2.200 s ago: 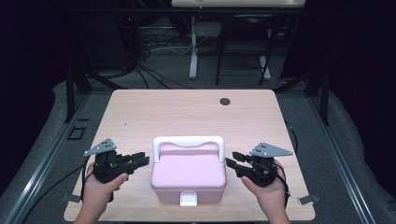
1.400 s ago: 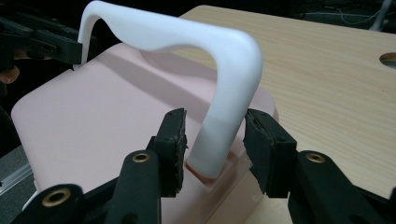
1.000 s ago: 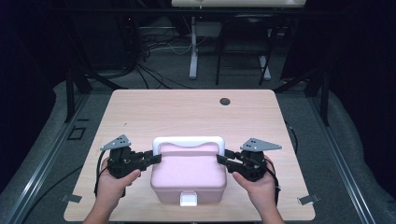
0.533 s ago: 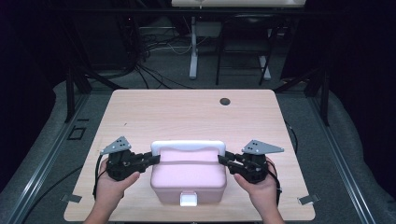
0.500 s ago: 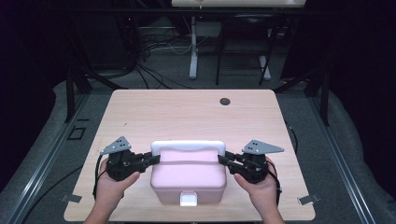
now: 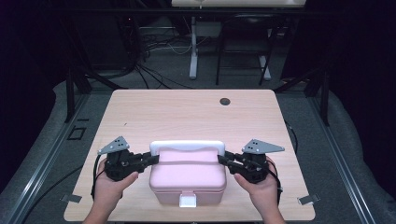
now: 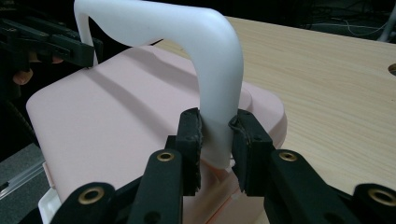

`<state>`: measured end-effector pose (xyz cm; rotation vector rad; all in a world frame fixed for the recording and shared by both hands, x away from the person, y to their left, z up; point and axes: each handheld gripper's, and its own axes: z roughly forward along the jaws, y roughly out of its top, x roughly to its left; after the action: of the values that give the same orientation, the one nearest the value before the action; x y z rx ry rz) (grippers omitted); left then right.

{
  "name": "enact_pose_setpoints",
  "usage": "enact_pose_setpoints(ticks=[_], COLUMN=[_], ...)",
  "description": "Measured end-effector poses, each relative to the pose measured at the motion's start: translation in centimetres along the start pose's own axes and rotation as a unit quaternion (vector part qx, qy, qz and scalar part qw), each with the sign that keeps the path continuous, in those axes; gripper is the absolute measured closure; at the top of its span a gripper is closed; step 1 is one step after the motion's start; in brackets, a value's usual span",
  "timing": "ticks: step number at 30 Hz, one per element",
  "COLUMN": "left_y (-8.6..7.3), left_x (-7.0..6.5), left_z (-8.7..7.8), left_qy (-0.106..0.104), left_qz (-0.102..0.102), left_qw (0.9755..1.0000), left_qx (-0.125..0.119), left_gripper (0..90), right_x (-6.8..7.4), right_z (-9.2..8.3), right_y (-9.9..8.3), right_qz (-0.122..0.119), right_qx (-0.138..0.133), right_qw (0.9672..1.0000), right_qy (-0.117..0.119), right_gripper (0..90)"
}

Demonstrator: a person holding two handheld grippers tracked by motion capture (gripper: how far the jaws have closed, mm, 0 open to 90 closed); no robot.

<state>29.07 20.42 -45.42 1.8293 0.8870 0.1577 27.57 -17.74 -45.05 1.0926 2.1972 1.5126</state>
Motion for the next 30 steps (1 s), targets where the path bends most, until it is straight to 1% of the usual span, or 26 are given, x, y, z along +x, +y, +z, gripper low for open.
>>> enact_pose_setpoints(ticks=[3,5,6,7,8,9,11,14,15,21,26,28,29,30], left_y=[0.3,0.5,0.7,0.7,0.9,1.2,1.3,1.8,1.9,2.2,2.0,2.0,1.9,1.9], left_x=[0.0,0.1,0.2,0.2,0.2,0.2,0.2,0.1,0.1,0.2,0.2,0.2,0.1,0.1], left_z=[-0.2,-0.3,-0.3,-0.3,-0.3,-0.4,-0.4,-0.4,-0.4,-0.5,-0.4,-0.4,-0.4,-0.4], left_qy=[-0.002,-0.004,-0.005,-0.006,-0.005,-0.005,-0.004,0.001,0.0,0.0,0.0,0.001,0.003,0.003], left_qz=[-0.001,-0.005,-0.008,-0.012,-0.009,-0.008,-0.007,-0.004,-0.006,-0.009,-0.011,-0.013,-0.007,-0.007], left_qw=[1.0,0.9999,0.9999,0.9998,0.9999,0.9999,0.9999,0.9999,0.9999,0.9999,0.9999,0.9999,1.0,1.0], left_qx=[-0.003,-0.008,-0.011,-0.012,-0.011,-0.01,-0.011,-0.009,-0.01,-0.009,-0.007,-0.006,0.0,0.0], left_gripper=[74.5,74.5,74.5,74.5,74.5,74.5,74.5,74.5,74.5,74.4,74.3,74.2,74.1,74.1], right_x=[-0.1,0.0,0.1,0.1,0.1,0.0,0.0,-0.1,0.0,-0.2,-0.1,-0.2,-0.3,-0.3], right_z=[-0.1,-0.2,-0.2,-0.2,-0.2,-0.3,-0.3,-0.3,-0.3,-0.3,-0.3,-0.3,-0.2,-0.2], right_y=[0.2,0.7,1.0,1.0,1.2,1.5,1.7,2.1,2.1,2.4,2.3,2.1,2.0,2.0], right_qz=[0.002,0.002,0.0,0.0,-0.002,0.001,0.003,0.011,0.014,0.016,0.011,0.015,0.016,0.016], right_qx=[-0.001,-0.004,-0.004,-0.004,-0.003,0.001,0.003,0.005,0.003,-0.003,-0.008,-0.009,-0.01,-0.01], right_qw=[1.0,1.0,1.0,1.0,1.0,1.0,1.0,0.9999,0.9999,0.9999,0.9999,0.9999,0.9998,0.9998], right_qy=[0.004,0.005,0.002,0.002,-0.001,-0.002,-0.002,-0.002,-0.003,-0.001,-0.004,-0.002,0.001,0.001], right_gripper=[73.6,73.6,73.5,73.5,73.5,73.5,73.5,73.6,73.6,73.7,73.7,73.8,73.8,73.8])
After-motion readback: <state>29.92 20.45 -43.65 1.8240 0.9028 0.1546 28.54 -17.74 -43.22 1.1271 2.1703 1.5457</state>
